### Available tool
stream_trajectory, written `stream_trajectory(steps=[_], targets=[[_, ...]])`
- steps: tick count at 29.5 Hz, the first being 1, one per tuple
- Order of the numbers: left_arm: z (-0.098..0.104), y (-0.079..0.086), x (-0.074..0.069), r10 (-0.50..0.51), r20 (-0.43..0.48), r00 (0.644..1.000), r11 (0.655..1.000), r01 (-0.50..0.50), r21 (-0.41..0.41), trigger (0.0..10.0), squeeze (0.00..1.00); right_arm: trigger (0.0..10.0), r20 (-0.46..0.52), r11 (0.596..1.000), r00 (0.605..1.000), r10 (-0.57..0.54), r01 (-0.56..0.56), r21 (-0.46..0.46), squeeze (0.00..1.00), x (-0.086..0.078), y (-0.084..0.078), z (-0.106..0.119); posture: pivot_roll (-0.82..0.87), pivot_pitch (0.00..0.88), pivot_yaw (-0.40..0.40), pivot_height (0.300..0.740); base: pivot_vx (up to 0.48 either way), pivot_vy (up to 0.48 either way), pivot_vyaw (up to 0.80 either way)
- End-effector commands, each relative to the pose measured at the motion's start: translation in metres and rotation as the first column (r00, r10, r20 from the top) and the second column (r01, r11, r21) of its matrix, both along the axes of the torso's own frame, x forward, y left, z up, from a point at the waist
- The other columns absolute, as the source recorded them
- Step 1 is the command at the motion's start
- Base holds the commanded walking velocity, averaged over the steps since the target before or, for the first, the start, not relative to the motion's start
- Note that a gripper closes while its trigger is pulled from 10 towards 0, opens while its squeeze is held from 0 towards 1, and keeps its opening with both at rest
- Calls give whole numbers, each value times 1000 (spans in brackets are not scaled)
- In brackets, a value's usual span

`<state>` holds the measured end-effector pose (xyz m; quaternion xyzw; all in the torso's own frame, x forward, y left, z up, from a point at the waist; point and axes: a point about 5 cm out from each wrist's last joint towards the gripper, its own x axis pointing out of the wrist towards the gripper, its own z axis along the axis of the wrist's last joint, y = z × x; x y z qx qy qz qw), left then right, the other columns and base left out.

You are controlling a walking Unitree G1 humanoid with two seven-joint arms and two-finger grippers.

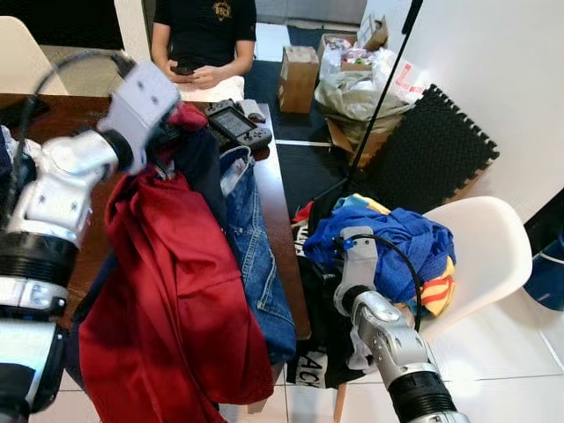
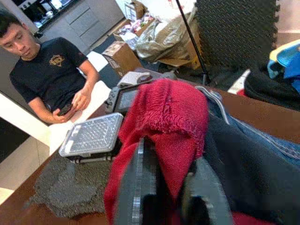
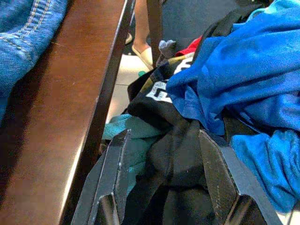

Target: Hang hanger

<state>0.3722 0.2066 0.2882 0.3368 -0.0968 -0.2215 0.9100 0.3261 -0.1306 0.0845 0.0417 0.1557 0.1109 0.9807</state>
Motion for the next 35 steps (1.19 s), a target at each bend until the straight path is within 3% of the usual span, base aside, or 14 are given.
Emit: stream_trajectory(steps=[1, 7, 8, 9, 10, 16, 21, 26, 28, 29, 30, 31, 32, 35], targets=[[-6, -3, -4, -44, -30, 999, 999, 44, 22, 10000, 1000, 10000, -5, 1000, 1000, -14, 14, -2, 0, -3, -5, -4, 51, 102, -77, 740, 0, 0, 0], [-3, 7, -9, -27, -54, 998, 999, 29, 46, 10000, 1000, 10000, -7, 1000, 1000, -16, 16, 0, 0, -3, -4, -4, 51, 101, -76, 740, 0, 0, 0], [-1, 12, -9, -8, -54, 998, 999, 10, 51, 10000, 518, 10000, -7, 1000, 1000, -17, 17, 1, 0, -3, -4, -4, 51, 101, -76, 740, 0, 0, 0], [-1, 12, -9, -8, -54, 998, 999, 10, 51, 10000, 518, 10000, -7, 1000, 1000, -17, 17, 1, 0, -3, -4, -4, 51, 101, -76, 740, 0, 0, 0], [3, 16, -11, 7, -60, 998, 1000, -6, 30, 10000, 0, 10000, -7, 1000, 1000, -16, 16, 2, 0, -3, -4, -4, 53, 100, -75, 740, 0, 0, 0], [23, 15, -28, -149, -84, 985, 985, 140, -105, 10000, 0, 10000, -8, 1000, 1000, -14, 14, 4, 0, -3, -3, -5, 55, 98, -76, 740, 0, 0, 0], [37, 3, -54, -412, -99, 906, 887, 373, -272, 10000, 0, 10000, 0, 1000, 1000, -19, 19, 6, 0, -2, -4, -4, 65, 94, -79, 740, 0, 0, 0], [36, -1, -65, -505, -131, 853, 832, 442, -335, 10000, 0, 10000, 9, 1000, 999, -31, 31, 5, 0, 0, -7, -3, 65, 92, -77, 740, 0, 0, 0], [38, 0, -63, -469, -103, 877, 836, 404, -371, 10000, 0, 10000, 62, 998, 996, -63, 62, 26, 0, 4, -12, 8, 66, 87, -75, 740, 0, 0, 0], [41, 2, -58, -400, -77, 913, 849, 337, -407, 10000, 0, 10000, 114, 996, 990, -84, 78, 50, 0, 7, -16, 18, 66, 87, -75, 740, 0, 0, 0], [42, 5, -47, -231, -29, 972, 880, 197, -432, 10000, 0, 10000, 170, 993, 981, -95, 81, 83, 0, 11, -17, 31, 69, 83, -77, 740, 0, 0, 0], [36, 7, -36, -39, -24, 999, 891, 24, -453, 10000, 0, 10000, 220, 988, 970, -103, 74, 134, 0, 15, -17, 46, 69, 83, -77, 740, 0, 0, 0], [31, 8, -31, 83, -25, 996, 886, -85, -457, 10000, 0, 10000, 245, 984, 964, -104, 63, 166, 0, 17, -16, 55, 68, 81, -76, 740, 0, 0, 0], [29, 9, -29, 144, -31, 989, 878, -142, -458, 10000, 0, 10000, 258, 981, 961, -105, 57, 185, 0, 18, -15, 60, 68, 81, -76, 740, 0, 0, 0]])
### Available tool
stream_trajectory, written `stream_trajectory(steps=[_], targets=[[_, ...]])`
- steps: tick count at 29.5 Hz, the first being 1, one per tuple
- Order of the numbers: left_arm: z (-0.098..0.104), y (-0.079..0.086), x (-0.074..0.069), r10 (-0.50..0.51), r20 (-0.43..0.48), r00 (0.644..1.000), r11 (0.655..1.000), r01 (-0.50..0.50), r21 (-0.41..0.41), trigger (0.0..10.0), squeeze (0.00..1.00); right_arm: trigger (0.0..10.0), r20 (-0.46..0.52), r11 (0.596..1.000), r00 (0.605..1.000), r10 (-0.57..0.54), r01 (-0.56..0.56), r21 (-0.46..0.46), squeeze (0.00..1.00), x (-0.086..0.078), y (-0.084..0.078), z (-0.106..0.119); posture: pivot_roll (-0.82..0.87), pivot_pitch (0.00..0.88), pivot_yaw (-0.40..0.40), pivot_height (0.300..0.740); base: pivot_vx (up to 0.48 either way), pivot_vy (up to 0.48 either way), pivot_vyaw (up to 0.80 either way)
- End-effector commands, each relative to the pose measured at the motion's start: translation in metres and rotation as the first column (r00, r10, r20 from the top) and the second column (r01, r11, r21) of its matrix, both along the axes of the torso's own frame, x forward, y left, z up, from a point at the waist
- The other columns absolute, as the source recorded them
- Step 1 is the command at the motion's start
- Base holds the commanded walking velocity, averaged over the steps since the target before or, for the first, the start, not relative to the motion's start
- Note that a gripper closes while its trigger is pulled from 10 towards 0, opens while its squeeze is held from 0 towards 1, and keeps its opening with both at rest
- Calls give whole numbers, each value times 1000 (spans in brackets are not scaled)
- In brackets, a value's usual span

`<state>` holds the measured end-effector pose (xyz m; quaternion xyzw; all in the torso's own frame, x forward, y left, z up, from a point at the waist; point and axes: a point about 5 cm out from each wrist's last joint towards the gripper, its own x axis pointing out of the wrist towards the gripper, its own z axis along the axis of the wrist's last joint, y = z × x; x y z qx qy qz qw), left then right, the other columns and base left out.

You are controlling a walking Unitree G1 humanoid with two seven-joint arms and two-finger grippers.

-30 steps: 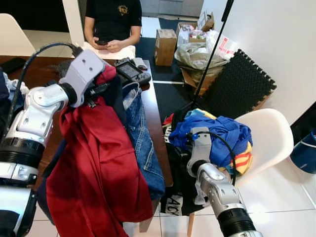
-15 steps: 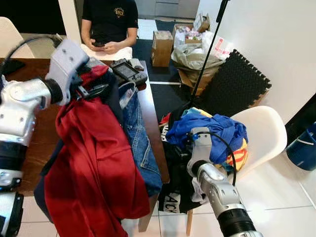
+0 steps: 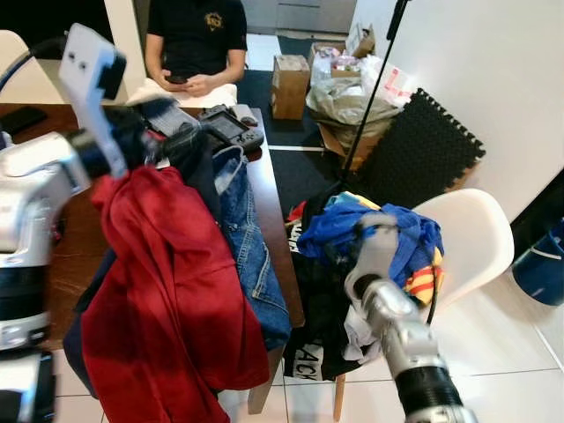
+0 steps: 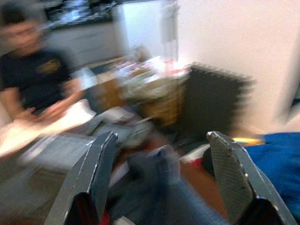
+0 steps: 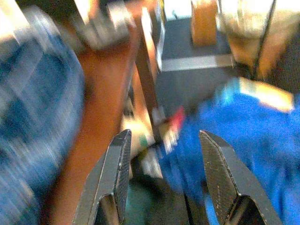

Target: Hang hanger

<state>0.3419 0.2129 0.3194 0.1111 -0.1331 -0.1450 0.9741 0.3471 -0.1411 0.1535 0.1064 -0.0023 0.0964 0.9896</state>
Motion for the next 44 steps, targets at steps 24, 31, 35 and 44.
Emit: stream_trajectory(steps=[24, 31, 35, 44], targets=[[-35, -27, -14, 350, -51, 935, 931, -354, -91, 10000, 0, 10000, 111, 988, 982, 151, -154, 18, 0, 0, 34, 49, 61, 87, -59, 740, 0, 78, 0], [-36, -30, -16, 367, -61, 928, 924, -371, -93, 10000, 0, 10000, 99, 986, 981, 165, -167, 11, 0, -2, 37, 48, 62, 87, -57, 740, 0, 389, 0], [-36, -30, -17, 369, -65, 927, 923, -374, -92, 10000, 0, 10000, 100, 986, 981, 165, -167, 9, 0, -2, 37, 48, 63, 87, -57, 740, 0, 388, 0], [-36, -31, -18, 375, -75, 924, 920, -381, -91, 10000, 0, 10000, 101, 986, 981, 165, -167, 6, 0, -2, 38, 51, 64, 87, -58, 740, 0, 391, 0]])
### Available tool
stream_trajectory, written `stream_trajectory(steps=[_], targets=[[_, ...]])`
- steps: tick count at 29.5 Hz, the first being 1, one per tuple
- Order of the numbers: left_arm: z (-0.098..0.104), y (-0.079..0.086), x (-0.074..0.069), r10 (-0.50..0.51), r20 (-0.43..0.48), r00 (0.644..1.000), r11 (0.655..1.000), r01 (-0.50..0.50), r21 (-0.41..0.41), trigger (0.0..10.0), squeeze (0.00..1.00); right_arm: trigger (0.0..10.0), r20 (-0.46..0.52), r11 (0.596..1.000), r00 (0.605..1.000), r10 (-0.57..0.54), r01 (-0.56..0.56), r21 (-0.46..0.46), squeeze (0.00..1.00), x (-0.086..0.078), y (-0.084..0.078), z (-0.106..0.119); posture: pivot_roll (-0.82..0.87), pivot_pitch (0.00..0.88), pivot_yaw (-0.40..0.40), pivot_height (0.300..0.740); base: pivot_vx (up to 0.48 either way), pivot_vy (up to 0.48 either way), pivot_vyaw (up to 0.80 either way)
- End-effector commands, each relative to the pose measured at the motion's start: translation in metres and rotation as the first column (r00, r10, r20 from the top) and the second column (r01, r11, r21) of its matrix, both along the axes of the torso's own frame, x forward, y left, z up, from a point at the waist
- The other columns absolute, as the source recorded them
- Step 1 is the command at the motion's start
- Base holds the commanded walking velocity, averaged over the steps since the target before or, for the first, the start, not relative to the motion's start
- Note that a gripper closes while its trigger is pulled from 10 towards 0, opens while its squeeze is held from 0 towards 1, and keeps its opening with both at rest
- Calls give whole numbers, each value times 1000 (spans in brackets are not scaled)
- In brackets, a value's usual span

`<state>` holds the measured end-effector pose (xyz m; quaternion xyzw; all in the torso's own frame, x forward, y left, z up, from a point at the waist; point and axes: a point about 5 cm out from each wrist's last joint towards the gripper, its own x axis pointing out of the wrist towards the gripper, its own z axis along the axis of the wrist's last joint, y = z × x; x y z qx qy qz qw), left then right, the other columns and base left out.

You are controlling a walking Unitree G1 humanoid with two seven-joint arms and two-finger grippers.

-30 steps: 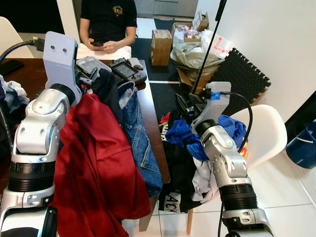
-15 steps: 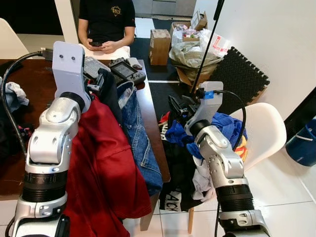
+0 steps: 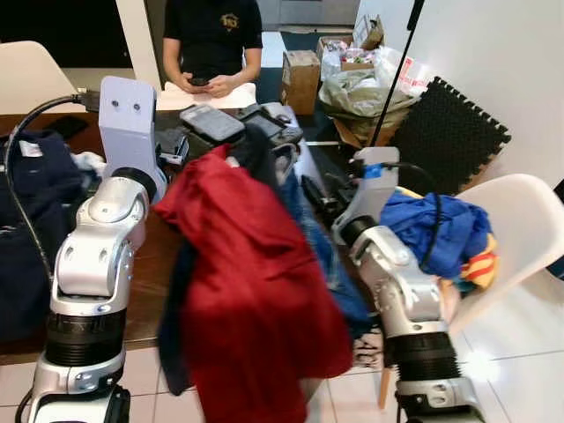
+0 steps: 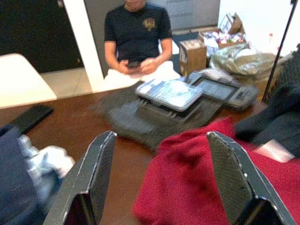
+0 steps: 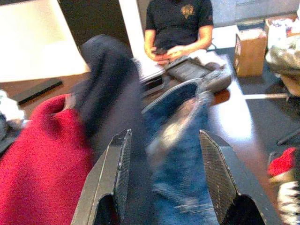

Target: Hang hanger

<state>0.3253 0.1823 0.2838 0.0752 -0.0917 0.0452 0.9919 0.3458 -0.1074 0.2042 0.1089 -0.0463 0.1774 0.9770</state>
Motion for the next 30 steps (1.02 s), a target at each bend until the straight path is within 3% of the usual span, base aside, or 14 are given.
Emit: stream_trajectory(steps=[1, 9, 15, 24, 30], targets=[[-1, 0, -2, 13, -6, 1000, 1000, -12, 9, 10000, 0, 10000, 0, 1000, 1000, 11, -11, 0, 0, -1, 4, 1, 64, 87, -58, 740, 0, 390, 0], [2, 3, -3, 26, -3, 1000, 999, -26, 23, 10000, 0, 10000, 70, 997, 997, -41, 36, 66, 0, 0, -2, 19, 65, 87, -59, 740, 0, 215, 0], [1, 9, -3, 68, -16, 998, 997, -67, 29, 10000, 0, 10000, 113, 994, 992, -64, 52, 100, 0, 0, -6, 29, 66, 88, -57, 740, 0, -480, 0], [0, 11, -3, 78, -28, 997, 997, -78, 26, 10000, 0, 10000, 104, 994, 993, -55, 45, 96, 0, -2, -4, 28, 66, 91, -56, 740, 0, -480, 0], [1, 18, -3, 93, -36, 995, 995, -91, 42, 10000, 0, 10000, 116, 993, 992, -58, 45, 111, 0, -2, -4, 31, 67, 91, -56, 740, 0, 0, 0]])
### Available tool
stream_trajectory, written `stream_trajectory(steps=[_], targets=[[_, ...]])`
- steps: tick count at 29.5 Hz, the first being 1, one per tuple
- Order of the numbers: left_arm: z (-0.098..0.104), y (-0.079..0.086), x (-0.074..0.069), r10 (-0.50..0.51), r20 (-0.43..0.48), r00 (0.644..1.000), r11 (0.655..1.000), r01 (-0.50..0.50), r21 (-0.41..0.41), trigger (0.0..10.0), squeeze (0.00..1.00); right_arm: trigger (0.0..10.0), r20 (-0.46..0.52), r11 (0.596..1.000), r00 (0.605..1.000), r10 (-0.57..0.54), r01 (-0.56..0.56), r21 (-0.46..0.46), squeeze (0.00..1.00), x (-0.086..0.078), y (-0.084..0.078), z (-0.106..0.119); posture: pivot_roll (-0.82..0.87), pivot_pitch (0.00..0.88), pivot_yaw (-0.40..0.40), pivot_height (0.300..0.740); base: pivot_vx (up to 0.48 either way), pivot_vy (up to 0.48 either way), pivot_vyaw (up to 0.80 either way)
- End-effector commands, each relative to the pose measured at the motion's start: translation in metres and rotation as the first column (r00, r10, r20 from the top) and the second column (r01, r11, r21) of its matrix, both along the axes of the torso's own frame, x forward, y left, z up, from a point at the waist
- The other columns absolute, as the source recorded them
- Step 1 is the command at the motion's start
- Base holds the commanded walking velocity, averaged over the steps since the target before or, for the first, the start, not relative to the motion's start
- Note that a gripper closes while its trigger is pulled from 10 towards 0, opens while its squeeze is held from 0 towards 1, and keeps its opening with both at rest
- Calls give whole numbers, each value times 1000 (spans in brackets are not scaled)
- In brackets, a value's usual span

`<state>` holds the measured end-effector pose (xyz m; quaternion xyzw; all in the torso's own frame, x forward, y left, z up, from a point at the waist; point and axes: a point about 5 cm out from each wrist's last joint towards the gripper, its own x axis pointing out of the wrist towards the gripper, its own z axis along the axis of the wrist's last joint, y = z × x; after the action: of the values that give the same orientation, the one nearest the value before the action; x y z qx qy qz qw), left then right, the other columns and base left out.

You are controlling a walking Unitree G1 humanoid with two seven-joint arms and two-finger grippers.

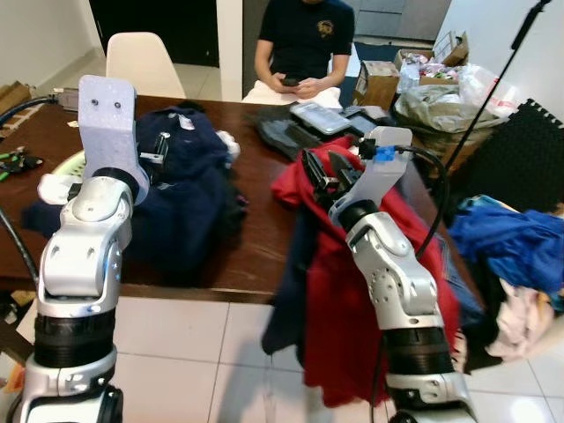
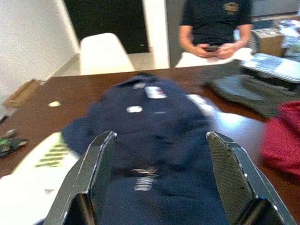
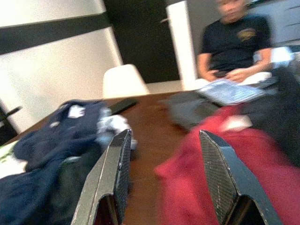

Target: Hang hanger

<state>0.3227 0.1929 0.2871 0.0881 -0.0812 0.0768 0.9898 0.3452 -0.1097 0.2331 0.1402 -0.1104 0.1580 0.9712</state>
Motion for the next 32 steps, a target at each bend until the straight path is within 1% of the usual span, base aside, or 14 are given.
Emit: stream_trajectory(steps=[1, 2, 4, 5, 6, 7, 8, 10, 13, 14, 20, 21, 25, 32], targets=[[-2, 7, 0, 25, -22, 999, 999, -25, 21, 10000, 0, 10000, 9, 1000, 1000, -4, 4, 21, 0, -2, -1, 2, 67, 91, -56, 740, 0, 0, 0], [0, 14, -1, 50, -19, 999, 998, -50, 40, 10000, 0, 10000, 23, 999, 1000, -3, 2, 33, 0, -2, -2, 5, 67, 91, -56, 740, 0, 0, 0], [0, 14, -1, 50, -19, 999, 998, -50, 40, 10000, 0, 10000, 23, 999, 1000, -3, 2, 33, 0, -2, -2, 5, 67, 91, -56, 740, 0, 0, 0], [3, 24, -1, 84, -17, 996, 994, -83, 65, 10000, 0, 10000, 33, 999, 999, -2, 0, 43, 0, -2, -2, 7, 67, 91, -56, 740, 0, 0, 0], [3, 24, -1, 84, -17, 996, 994, -83, 65, 10000, 0, 10000, 33, 999, 999, -2, 0, 43, 0, -2, -2, 7, 67, 91, -56, 740, 0, 0, 0], [5, 36, -2, 125, -22, 992, 988, -122, 90, 10000, 0, 10000, 40, 999, 999, 0, -2, 49, 0, -2, -2, 8, 73, 90, -57, 740, 0, 0, 0], [5, 36, -2, 125, -22, 992, 988, -122, 90, 10000, 0, 10000, 40, 999, 999, 0, -2, 49, 0, -2, -2, 8, 73, 90, -57, 740, 0, 0, 0], [9, 66, -6, 228, -46, 972, 968, -222, 120, 10000, 0, 10000, 45, 999, 999, 4, -7, 53, 0, -3, -1, 9, 74, 90, -57, 740, 0, 0, 0], [11, 79, -8, 269, -57, 961, 957, -260, 127, 10000, 0, 10000, 46, 998, 999, 5, -8, 55, 0, -3, -1, 9, 80, 87, -60, 740, 0, 0, 0], [13, 89, -10, 290, -67, 955, 951, -279, 131, 10000, 1000, 10000, 46, 998, 999, 6, -9, 56, 0, -3, 0, 8, 80, 87, -60, 740, 0, 0, 0], [13, 99, -12, 308, -106, 945, 948, -296, 119, 10000, 1000, 10000, 43, 998, 999, 10, -12, 56, 0, -3, 0, 7, 84, 84, -70, 740, 0, 0, 0], [13, 98, -13, 295, -118, 948, 952, -281, 124, 10000, 0, 10000, 42, 998, 999, 11, -14, 55, 0, -3, 0, 7, 86, 84, -71, 740, 0, 0, 0], [11, 92, -13, 284, -109, 953, 954, -269, 135, 10000, 0, 10000, 38, 998, 999, 15, -17, 54, 0, -2, 1, 6, 83, 85, -75, 740, 0, 0, 0], [11, 87, -11, 252, -110, 962, 964, -239, 116, 10000, 0, 10000, 28, 999, 999, 17, -18, 48, 0, -2, 1, 4, 86, 92, -73, 740, 0, 343, 0]])
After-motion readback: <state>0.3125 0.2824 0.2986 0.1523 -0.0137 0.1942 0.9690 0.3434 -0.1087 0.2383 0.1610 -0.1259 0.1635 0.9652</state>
